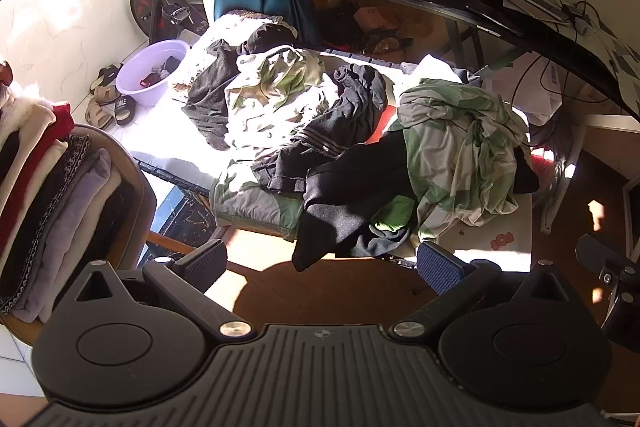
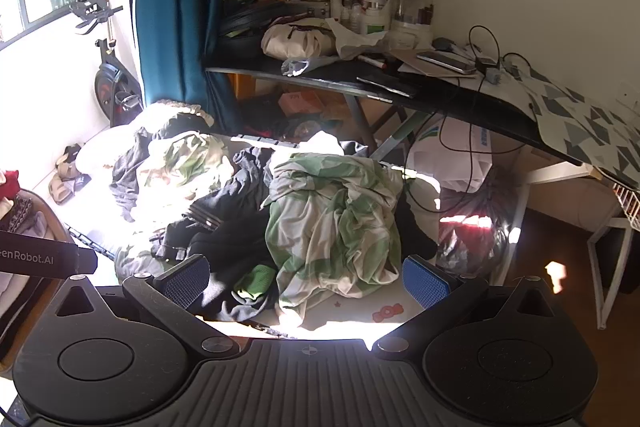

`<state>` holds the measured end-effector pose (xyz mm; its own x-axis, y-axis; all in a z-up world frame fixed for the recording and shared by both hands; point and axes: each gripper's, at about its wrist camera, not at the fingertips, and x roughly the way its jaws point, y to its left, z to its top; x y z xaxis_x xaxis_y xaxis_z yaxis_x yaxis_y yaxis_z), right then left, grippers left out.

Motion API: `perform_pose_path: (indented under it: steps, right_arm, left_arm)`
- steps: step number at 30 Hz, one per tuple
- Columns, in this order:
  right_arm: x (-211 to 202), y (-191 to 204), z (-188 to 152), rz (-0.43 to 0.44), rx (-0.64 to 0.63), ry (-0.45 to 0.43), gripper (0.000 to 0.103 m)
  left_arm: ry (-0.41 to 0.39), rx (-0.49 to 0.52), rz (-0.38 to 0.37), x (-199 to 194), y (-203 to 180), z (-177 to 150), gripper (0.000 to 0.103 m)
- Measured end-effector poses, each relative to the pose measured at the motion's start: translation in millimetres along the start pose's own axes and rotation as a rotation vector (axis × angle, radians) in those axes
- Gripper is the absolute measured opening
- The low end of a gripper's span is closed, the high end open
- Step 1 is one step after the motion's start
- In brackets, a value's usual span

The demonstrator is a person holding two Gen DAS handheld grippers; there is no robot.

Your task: Fold clothes

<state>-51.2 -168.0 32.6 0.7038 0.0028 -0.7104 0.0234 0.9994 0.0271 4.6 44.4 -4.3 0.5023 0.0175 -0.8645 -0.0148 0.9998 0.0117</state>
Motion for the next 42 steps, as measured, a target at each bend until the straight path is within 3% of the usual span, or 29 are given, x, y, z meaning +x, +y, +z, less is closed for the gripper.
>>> perform_pose_path:
  steps: [25, 42]
  right_arm:
    - [13, 8, 0, -0.082, 0.018, 0.035, 0.102]
    - [27, 36, 5, -0.115, -0.016, 0.073, 0.102]
  left_arm:
    - [0.028, -0.002, -0.032, 13, 12, 9, 0.103]
    - [0.051, -0.007, -0.081, 29, 35, 18, 0.103]
